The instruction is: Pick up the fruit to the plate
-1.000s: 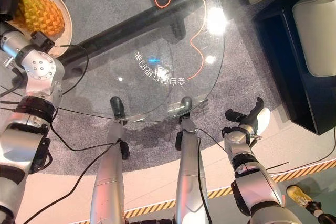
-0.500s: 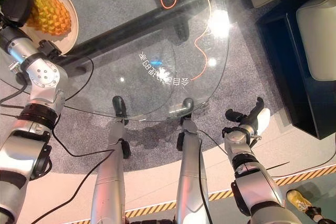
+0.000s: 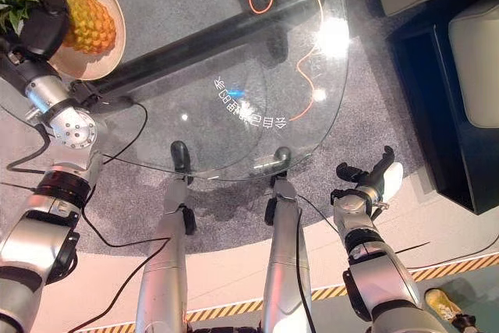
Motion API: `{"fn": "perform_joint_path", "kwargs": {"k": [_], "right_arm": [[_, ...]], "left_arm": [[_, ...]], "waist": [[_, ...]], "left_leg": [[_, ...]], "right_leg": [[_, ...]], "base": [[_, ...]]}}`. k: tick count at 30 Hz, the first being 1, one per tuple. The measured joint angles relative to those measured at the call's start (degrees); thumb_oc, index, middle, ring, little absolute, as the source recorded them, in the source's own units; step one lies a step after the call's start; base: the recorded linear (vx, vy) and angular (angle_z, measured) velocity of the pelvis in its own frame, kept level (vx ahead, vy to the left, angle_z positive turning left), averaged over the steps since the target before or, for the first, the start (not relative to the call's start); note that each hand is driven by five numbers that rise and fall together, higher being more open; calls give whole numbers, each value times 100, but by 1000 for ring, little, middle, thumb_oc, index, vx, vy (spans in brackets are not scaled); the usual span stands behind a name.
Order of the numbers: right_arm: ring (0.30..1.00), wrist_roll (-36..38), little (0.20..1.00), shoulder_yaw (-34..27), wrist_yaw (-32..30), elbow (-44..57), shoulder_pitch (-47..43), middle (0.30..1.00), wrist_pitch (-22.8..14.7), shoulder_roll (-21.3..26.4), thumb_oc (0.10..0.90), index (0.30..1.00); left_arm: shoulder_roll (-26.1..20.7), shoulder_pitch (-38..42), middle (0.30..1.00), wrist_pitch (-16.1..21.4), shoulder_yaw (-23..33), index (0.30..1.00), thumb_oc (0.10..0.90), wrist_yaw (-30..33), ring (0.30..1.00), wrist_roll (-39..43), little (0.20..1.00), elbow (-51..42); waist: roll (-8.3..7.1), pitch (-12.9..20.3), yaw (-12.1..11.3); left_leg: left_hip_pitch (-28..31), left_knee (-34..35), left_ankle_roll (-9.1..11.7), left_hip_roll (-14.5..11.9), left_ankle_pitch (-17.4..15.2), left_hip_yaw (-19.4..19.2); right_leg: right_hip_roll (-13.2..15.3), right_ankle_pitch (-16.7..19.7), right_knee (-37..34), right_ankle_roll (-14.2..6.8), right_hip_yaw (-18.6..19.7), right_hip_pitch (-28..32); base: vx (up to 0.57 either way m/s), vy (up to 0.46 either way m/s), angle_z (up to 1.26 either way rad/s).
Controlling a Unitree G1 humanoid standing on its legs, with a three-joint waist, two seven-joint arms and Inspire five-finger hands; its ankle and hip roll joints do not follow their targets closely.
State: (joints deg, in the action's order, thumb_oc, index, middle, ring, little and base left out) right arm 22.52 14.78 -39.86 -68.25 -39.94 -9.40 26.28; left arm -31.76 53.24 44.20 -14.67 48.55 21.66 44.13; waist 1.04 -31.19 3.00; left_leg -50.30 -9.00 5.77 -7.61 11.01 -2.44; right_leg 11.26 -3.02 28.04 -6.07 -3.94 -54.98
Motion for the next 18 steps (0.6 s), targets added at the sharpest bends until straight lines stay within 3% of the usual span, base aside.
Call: {"fn": "perform_joint_path", "kwargs": {"k": [18], "right_arm": [[900, 0, 900, -130, -98, 20, 27, 900, 2, -162, 800, 900]], "left_arm": [[226, -490, 900, 138, 21, 900, 800, -753, 900, -131, 900, -520]], "waist": [[2, -1, -131]], "left_leg": [[73, -18, 9, 11, 10, 54]], "right_leg": [[18, -14, 26, 2, -57, 112]], "base": [[0, -3, 1]]}}
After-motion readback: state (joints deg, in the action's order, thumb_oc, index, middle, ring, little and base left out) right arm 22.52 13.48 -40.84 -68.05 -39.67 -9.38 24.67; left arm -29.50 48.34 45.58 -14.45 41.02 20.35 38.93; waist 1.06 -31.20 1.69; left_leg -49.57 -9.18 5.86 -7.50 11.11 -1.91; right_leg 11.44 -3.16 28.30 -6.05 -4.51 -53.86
